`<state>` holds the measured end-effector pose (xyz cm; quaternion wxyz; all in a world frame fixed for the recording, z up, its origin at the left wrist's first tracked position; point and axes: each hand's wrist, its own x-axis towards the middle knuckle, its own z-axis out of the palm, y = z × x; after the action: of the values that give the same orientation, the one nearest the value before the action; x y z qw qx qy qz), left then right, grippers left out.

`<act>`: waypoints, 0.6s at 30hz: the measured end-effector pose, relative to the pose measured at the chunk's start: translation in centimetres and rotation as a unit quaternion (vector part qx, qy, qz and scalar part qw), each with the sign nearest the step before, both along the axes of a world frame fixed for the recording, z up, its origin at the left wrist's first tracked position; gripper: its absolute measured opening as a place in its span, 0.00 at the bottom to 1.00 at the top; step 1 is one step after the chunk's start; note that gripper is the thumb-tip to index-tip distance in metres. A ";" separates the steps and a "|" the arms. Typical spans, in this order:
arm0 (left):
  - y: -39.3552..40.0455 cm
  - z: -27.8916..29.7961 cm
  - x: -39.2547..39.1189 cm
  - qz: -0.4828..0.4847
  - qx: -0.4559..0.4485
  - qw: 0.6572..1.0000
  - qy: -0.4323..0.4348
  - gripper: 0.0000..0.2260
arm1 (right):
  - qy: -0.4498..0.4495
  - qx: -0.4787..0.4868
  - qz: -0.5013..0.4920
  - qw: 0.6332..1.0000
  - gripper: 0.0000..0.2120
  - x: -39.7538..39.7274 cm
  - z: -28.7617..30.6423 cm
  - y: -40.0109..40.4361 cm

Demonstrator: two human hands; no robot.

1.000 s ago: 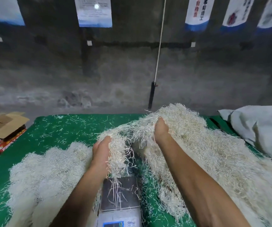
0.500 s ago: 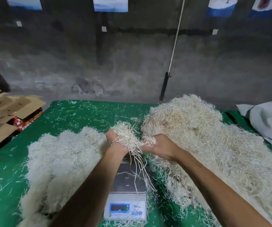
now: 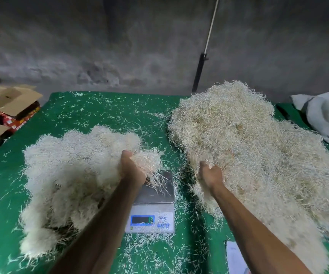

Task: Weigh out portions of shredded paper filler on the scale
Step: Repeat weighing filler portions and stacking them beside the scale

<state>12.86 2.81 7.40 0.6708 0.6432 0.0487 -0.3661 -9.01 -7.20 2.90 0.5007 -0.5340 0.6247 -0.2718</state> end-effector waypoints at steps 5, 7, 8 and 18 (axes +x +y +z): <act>2.7 -7.9 -1.8 -0.057 0.043 0.997 0.028 0.10 | -0.063 0.140 0.015 0.988 0.14 -1.1 -6.8 4.2; 3.6 -8.3 -3.0 -0.090 0.096 0.990 -0.060 0.21 | -0.055 0.142 0.017 0.988 0.14 -1.9 -8.5 5.6; 3.9 -8.4 -3.5 -0.075 0.114 0.982 -0.130 0.28 | -0.055 0.138 0.019 0.989 0.13 -2.2 -9.1 6.1; 6.6 -9.1 -4.5 -0.198 0.218 0.779 -0.553 0.09 | 0.293 -0.062 0.206 0.931 0.26 -3.5 -13.8 13.6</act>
<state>8.34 9.38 -1.68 0.3373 0.8595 -0.3805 -0.0513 -12.52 6.43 -10.94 0.3060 -0.7370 0.6018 -0.0322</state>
